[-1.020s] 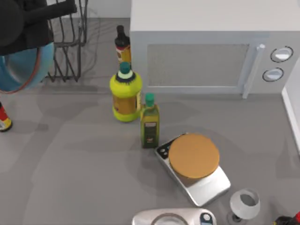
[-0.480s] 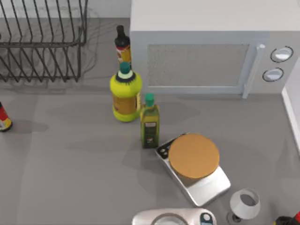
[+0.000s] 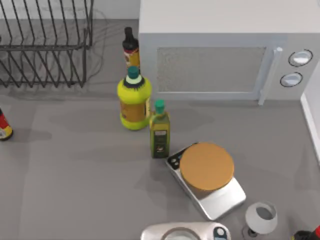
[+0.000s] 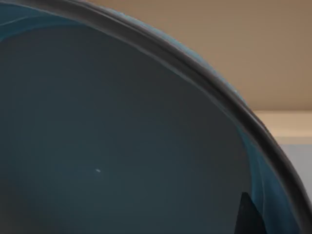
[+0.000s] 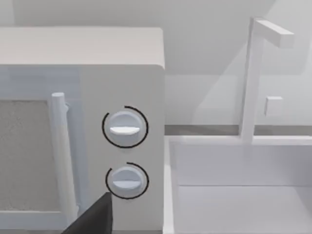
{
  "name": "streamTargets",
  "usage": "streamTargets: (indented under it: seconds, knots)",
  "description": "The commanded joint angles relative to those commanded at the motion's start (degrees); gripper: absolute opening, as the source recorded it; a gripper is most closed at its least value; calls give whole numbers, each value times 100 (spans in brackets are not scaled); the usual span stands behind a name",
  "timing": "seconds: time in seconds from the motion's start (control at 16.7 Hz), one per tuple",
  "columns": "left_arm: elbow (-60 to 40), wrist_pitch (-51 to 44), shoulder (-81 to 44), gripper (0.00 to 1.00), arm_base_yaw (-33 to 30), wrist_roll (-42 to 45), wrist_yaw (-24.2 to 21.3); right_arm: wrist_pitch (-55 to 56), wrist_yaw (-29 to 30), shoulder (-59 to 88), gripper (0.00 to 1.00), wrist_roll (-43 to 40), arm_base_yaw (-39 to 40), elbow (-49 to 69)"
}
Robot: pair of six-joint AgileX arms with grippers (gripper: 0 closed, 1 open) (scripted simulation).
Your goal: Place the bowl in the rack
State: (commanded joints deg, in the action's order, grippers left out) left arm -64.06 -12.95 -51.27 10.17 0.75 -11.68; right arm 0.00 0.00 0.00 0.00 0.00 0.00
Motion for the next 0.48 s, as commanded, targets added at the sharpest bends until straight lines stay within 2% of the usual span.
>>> streamTargets:
  seconds: [0.24,0.48]
  knots:
    - [27,616,-600,0,-51,-10,60,0,0,0,100,0,0,0]
    - [216,2105,-1934,0,-176,3,198,0,0,0,100,0,0,0]
